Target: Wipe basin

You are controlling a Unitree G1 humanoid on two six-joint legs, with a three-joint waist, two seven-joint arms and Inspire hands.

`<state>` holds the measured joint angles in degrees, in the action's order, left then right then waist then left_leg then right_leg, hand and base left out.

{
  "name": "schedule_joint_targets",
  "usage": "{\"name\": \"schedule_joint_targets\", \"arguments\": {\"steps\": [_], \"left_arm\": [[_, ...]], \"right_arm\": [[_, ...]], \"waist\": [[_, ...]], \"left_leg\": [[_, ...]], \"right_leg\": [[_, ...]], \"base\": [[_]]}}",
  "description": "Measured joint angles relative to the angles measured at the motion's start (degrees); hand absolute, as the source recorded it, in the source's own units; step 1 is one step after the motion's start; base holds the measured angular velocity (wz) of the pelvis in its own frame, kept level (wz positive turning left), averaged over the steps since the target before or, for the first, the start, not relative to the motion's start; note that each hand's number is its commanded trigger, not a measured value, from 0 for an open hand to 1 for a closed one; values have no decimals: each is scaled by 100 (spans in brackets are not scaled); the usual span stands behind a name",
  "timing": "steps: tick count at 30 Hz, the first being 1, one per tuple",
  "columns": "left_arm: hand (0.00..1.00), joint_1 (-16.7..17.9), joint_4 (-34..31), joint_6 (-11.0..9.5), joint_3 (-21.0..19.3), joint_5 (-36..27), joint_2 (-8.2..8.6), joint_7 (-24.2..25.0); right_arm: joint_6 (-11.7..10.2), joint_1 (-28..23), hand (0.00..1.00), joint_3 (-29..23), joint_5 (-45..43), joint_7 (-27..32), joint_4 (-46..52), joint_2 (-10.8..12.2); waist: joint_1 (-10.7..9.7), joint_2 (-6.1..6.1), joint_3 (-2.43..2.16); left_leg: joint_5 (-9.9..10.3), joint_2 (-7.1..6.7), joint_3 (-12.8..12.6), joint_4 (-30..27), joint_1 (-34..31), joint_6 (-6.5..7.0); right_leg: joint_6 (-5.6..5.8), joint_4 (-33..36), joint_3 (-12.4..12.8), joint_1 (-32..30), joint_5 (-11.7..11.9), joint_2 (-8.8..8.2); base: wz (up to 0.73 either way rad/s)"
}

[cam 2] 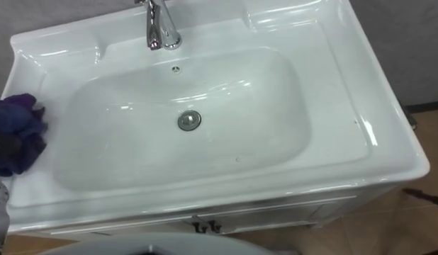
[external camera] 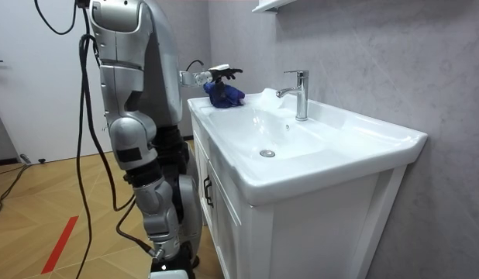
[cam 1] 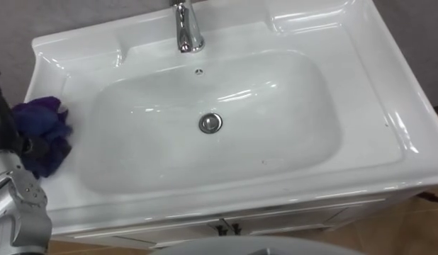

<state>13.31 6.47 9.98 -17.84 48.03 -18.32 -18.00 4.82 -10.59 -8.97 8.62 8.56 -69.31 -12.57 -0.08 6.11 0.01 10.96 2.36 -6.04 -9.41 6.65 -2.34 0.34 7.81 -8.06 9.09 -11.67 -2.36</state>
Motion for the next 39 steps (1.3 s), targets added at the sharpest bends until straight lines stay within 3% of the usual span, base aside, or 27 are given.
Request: {"name": "schedule_joint_targets", "arguments": {"steps": [15, 23, 29, 30, 31, 34, 39], "left_arm": [[0, 0, -1027, -43, -1, 3, 1, 1], [0, -20, -1102, -160, 7, -118, 11, -2], [0, -225, -1100, -226, 1, -2278, 27, -130], [0, -225, -1099, -229, 0, -2654, 69, -138], [0, -224, -1095, -232, -9, -3090, 152, -139], [0, -221, -1022, -261, -16, -3911, 355, -138], [0, -221, -785, -271, -56, -4572, 424, -138]], "right_arm": [[-2, 45, 0, 106, 65, -62, -194, 61], [-5, 59, 0, 157, 283, -56, -205, 112], [-12, 78, 0, 211, 575, -43, -254, 110], [-2, 123, 0, 208, 587, -44, -252, 117], [9, 118, 0, 207, 581, -45, -233, 117], [9, 122, 0, 189, 576, -46, -190, 116], [8, 130, 0, 143, 725, -61, -163, 120]], "waist": [[37, -92, 23], [16, -130, 42], [27, -146, 55], [30, -113, 34], [42, -137, 48], [56, -121, 36], [118, -97, 11]], "left_leg": [[0, 2, -2, -9, 18, 0], [0, 2, -2, -6, 15, 0], [0, 1, -4, -3, -5, 0], [1, 0, -7, -3, -2, 0], [1, -2, -11, 1, 5, 0], [0, 1, -14, 3, 19, 0], [1, 4, -19, 6, 47, 0]], "right_leg": [[1, 17, 7, 2, 0, 0], [1, -2, -2, 1, 0, 3], [2, -3, -8, -9, 0, 4], [3, -7, -8, -8, -1, 4], [3, -2, 0, -9, -1, 4], [3, 7, 11, -6, -1, 9], [2, 27, 31, 0, -1, 11]], "base": [[0], [0], [1], [0], [0], [0], [-2]]}}
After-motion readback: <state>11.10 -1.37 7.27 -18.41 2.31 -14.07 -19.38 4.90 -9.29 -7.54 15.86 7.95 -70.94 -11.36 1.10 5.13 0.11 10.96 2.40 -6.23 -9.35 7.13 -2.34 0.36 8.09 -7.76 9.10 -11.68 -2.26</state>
